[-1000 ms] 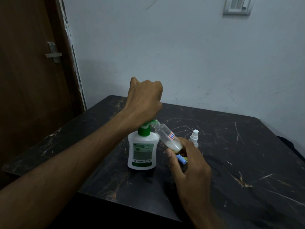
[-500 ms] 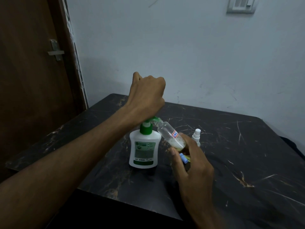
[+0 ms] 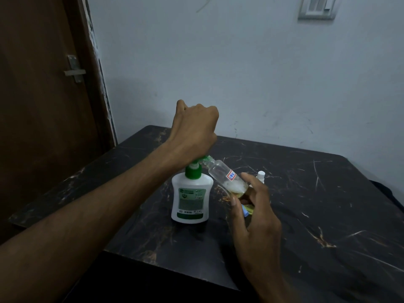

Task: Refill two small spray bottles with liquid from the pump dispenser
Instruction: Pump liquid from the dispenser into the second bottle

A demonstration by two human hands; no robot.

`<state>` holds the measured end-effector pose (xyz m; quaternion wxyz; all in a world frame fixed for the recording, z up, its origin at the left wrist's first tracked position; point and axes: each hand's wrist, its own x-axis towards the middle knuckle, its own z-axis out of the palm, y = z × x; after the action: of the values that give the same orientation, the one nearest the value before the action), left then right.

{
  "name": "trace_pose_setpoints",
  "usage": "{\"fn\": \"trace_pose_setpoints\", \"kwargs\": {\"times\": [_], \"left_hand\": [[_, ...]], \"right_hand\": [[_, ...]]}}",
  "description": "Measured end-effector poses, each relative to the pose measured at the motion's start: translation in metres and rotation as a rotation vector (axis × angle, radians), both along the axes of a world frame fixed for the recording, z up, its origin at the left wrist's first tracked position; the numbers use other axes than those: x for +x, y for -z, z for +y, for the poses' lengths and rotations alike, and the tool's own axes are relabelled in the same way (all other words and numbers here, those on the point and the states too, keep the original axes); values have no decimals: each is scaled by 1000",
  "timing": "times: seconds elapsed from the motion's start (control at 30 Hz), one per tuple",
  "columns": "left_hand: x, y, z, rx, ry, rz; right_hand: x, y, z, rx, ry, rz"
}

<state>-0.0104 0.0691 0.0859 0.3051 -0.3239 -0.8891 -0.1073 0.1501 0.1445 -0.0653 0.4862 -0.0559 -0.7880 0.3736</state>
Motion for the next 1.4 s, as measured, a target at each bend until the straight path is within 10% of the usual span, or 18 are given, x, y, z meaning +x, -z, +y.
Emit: {"fn": "trace_pose_setpoints", "kwargs": {"times": [1.4], "left_hand": [[1,-3,-1,-20,6,36]], "right_hand": [[0,0,3,58,27,16]]}}
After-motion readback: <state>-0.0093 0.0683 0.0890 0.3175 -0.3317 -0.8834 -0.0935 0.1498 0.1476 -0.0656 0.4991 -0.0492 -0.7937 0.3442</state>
